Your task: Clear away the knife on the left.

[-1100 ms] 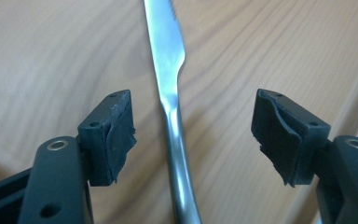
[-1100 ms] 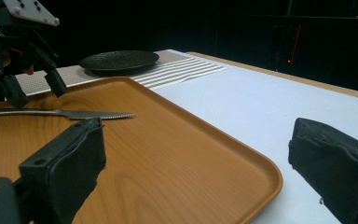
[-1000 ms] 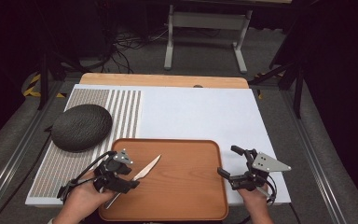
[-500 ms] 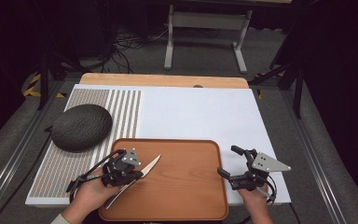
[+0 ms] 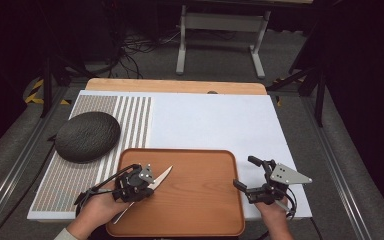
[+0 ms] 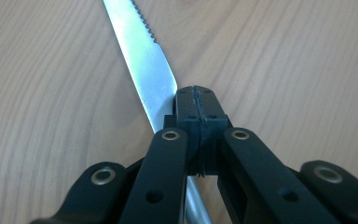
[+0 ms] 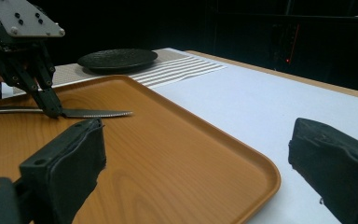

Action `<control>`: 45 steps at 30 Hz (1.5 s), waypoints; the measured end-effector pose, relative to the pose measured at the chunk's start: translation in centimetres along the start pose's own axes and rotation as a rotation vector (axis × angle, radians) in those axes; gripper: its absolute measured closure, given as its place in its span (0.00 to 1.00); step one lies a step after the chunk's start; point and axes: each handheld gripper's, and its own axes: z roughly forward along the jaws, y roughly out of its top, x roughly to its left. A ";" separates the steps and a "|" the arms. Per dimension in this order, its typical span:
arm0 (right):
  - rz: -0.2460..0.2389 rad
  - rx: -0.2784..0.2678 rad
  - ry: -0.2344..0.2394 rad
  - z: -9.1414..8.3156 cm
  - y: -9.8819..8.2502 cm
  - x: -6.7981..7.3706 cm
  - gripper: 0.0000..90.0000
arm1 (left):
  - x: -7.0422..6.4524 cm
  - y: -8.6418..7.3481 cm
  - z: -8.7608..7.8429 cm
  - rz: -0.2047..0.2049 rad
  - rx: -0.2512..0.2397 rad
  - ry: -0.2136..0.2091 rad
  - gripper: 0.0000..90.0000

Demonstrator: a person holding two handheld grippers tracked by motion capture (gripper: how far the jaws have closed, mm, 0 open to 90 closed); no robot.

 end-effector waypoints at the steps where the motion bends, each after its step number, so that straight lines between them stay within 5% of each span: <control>1: -0.001 0.001 -0.001 0.0 0.0 0.0 0.05 | 0.0 0.0 0.0 -0.001 -0.001 0.000 1.00; 31: 0.003 -0.002 -0.002 -0.1 0.0 -0.1 0.05 | 2.3 -2.6 -1.0 -0.172 -0.039 0.037 1.00; 38: 0.000 0.000 -0.004 -0.1 0.0 -0.1 0.05 | 2.6 -3.1 -1.2 -0.170 -0.045 0.046 1.00; 45: -0.003 -0.002 -0.004 -0.2 0.0 -0.1 0.05 | 2.9 -3.7 -1.6 -0.209 -0.037 0.053 1.00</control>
